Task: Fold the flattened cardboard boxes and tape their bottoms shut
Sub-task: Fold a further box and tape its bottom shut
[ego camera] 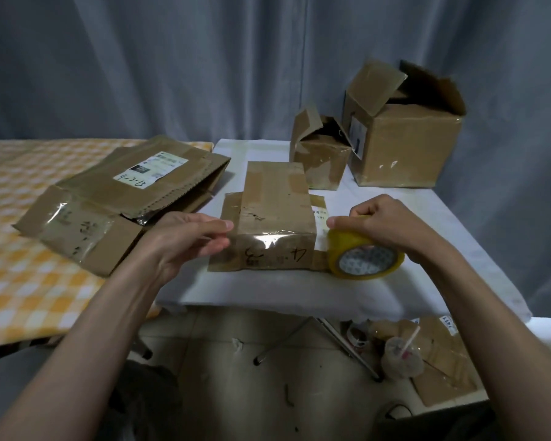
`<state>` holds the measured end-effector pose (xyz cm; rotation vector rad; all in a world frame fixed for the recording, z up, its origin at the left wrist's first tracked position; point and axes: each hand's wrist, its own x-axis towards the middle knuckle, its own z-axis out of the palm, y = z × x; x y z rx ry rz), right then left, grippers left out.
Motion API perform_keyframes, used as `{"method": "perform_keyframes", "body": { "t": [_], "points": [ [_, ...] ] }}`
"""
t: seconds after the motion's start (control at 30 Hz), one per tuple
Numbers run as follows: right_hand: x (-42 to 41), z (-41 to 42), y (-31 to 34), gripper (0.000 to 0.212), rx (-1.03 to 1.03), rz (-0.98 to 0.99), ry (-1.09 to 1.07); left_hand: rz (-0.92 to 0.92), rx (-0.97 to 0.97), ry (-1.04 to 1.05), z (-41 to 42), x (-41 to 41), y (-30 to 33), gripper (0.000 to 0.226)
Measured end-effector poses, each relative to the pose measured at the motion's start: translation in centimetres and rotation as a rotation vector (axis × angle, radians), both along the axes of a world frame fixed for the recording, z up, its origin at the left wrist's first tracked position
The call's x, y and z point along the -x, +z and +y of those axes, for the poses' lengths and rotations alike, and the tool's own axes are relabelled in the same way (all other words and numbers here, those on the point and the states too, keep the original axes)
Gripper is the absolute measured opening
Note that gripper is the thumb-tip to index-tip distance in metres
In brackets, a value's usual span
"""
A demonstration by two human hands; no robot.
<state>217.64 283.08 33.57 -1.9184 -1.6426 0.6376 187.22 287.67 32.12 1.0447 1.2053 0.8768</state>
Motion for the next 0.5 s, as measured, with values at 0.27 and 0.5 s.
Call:
{"method": "perform_keyframes", "body": {
  "t": [0.27, 0.5],
  "points": [
    [-0.8, -0.2, -0.2, 0.064, -0.038, 0.196, -0.069, 0.492, -0.214, -0.002, 0.8, -0.7, -0.4, 0.029],
    [-3.6, -0.1, -0.3, 0.04, -0.122, 0.251, -0.1, 0.891, -0.92, -0.014, -1.1, -4.2, 3.0, 0.041]
  ]
}}
